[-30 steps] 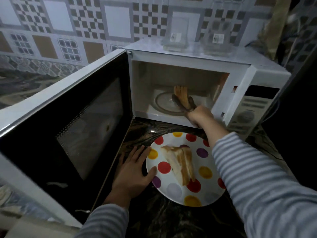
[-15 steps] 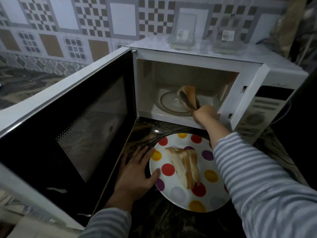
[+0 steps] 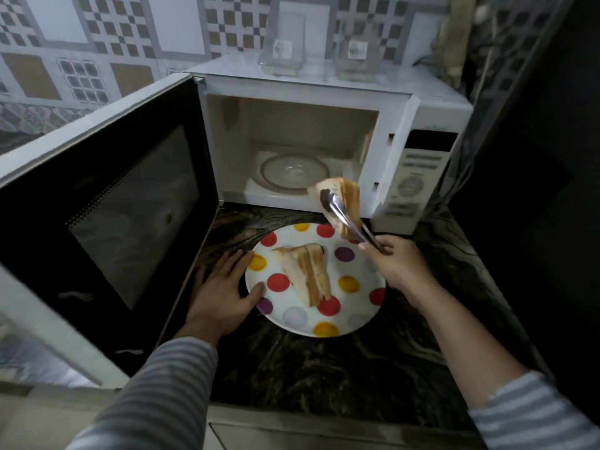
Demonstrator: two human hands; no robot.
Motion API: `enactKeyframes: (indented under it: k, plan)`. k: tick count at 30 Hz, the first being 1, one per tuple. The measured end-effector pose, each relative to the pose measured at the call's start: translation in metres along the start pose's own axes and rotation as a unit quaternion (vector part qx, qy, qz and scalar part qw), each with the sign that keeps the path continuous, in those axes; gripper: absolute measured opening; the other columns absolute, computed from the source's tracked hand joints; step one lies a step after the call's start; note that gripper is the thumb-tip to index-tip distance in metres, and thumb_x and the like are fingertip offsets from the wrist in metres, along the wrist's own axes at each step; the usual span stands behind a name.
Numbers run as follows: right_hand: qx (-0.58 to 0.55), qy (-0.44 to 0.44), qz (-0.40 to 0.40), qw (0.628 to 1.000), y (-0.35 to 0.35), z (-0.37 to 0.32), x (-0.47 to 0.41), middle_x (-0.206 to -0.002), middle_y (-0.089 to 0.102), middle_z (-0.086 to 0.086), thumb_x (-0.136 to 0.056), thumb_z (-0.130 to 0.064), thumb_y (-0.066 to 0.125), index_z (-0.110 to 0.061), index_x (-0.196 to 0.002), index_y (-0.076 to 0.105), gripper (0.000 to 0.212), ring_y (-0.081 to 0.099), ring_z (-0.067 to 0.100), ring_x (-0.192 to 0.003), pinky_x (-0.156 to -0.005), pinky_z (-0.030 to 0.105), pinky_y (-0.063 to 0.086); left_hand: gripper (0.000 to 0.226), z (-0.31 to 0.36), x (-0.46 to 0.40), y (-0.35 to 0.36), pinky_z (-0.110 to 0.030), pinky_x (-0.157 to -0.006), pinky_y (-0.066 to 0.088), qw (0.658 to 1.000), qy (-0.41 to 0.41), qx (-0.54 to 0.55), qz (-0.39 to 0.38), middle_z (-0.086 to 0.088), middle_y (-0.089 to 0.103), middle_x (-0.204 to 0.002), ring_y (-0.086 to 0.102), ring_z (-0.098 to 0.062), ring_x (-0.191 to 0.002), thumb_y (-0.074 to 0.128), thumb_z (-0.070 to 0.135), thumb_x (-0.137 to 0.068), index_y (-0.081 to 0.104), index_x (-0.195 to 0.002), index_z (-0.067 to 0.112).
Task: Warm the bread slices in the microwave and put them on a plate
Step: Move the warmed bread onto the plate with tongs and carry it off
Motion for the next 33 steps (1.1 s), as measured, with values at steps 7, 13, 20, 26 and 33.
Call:
enactKeyframes:
  k: [7, 13, 20, 26, 33]
  plan:
    - [0.085, 0.005, 0.003, 0.996, 0.003, 0.038, 0.067, -0.099, 0.070, -0.005, -0.085, -0.039, 0.068, -0.025, -0.111, 0.065, 0.029, 0.065, 0.017, -0.092, -0.077, 0.029, 0.049, 0.092, -0.001, -0.001, 0.005, -0.043, -0.118, 0.006, 0.999, -0.004, -0.033, -0.006, 0.012, 0.016, -0.159, 0.007, -0.009, -0.147, 0.008, 0.075, -0.068, 0.016, -0.151, 0.037]
    - [0.177, -0.012, 0.010, 0.984, 0.017, 0.040, 0.081, -0.117, 0.064, -0.002, -0.088, -0.046, 0.061, -0.025, -0.130, 0.055, 0.047, 0.061, 0.020, -0.106, -0.084, 0.030, 0.048, 0.092, -0.002, 0.000, 0.006, -0.043, -0.118, 0.004, 0.999, -0.007, -0.033, -0.010, 0.013, 0.014, -0.159, 0.006, -0.008, -0.147, 0.008, 0.075, -0.067, 0.014, -0.151, 0.037]
    - [0.178, 0.013, -0.013, 0.984, 0.010, 0.039, 0.084, -0.113, 0.064, -0.003, -0.084, -0.051, 0.063, -0.024, -0.127, 0.055, 0.052, 0.060, 0.018, -0.101, -0.079, 0.029, 0.049, 0.092, -0.001, 0.000, 0.005, -0.044, -0.118, 0.003, 0.999, -0.007, -0.030, -0.021, 0.014, 0.012, -0.160, 0.005, -0.009, -0.147, 0.005, 0.076, -0.067, 0.011, -0.151, 0.039]
    - [0.174, 0.003, -0.001, 0.985, -0.040, 0.038, 0.111, -0.087, 0.058, -0.009, -0.080, -0.047, 0.070, -0.026, -0.114, 0.059, 0.042, 0.056, 0.010, -0.079, -0.060, 0.022, 0.038, 0.089, 0.009, 0.010, 0.000, -0.048, -0.118, 0.000, 0.999, 0.018, 0.014, -0.048, 0.015, -0.003, -0.160, -0.002, -0.008, -0.147, 0.010, 0.080, -0.072, 0.002, -0.151, 0.039]
    - [0.170, -0.096, -0.012, 0.981, -0.064, -0.019, 0.112, -0.080, 0.058, -0.017, -0.077, -0.044, 0.075, -0.037, -0.107, 0.056, 0.036, 0.059, 0.007, -0.082, -0.070, 0.025, 0.044, 0.094, 0.097, 0.011, -0.068, -0.052, -0.117, -0.003, 0.972, 0.218, -0.020, 0.090, 0.010, -0.004, -0.160, -0.007, -0.010, -0.147, 0.014, 0.084, -0.078, 0.004, -0.152, 0.028]
Point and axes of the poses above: each hand's wrist, its own x-axis away from the middle knuckle, its own y-axis out of the palm, z = x × y, the point moved 9 cm from there along -x, towards the middle knuckle
